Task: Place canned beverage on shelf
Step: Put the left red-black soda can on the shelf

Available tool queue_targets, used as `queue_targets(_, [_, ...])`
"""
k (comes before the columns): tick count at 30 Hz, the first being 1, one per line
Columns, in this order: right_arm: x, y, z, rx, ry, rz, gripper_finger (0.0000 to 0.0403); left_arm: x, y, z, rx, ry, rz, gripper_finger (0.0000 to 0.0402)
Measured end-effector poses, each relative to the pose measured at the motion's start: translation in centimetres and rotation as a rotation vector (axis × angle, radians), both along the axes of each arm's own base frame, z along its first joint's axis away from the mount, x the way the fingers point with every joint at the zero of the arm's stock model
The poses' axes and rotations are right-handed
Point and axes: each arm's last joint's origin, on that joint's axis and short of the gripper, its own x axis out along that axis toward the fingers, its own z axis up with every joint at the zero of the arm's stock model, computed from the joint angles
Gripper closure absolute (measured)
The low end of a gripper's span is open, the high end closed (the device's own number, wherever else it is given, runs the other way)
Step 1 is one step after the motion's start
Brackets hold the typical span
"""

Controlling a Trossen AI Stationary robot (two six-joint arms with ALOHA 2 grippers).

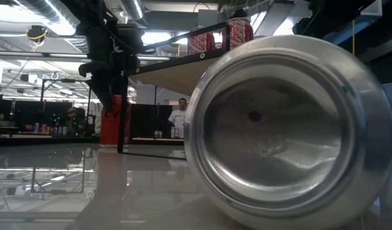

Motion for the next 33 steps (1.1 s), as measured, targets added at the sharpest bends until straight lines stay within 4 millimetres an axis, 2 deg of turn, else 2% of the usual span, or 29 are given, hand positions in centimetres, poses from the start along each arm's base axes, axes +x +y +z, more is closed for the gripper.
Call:
queue_targets(6, [0.0, -0.01, 0.0, 0.0, 0.0, 0.0, 0.0015, 0.01, 0.01, 0.02, -0.021, -0.01, 0.074, 0.0115])
queue_targets(12, [0.0, -0.01, 0.0, 0.0, 0.0, -0.001, 0.0015, 0.02, 0.05, 0.05, -0.051, -0.024, 0.205, 0.0119])
queue_targets(25, [0.0, 0.0, 0.01, 0.0, 0.0, 0.0, 0.0015, -0.39, 0.52, 0.06, -0.018, -0.048, 0.835, 0.0118])
queue_targets(33, [0.0, -0.01, 0.0, 0.0, 0.0, -0.001, 0.0015, -0.4, 0.53, 0.05, -0.029, -0.06, 0.891, 0.0117])
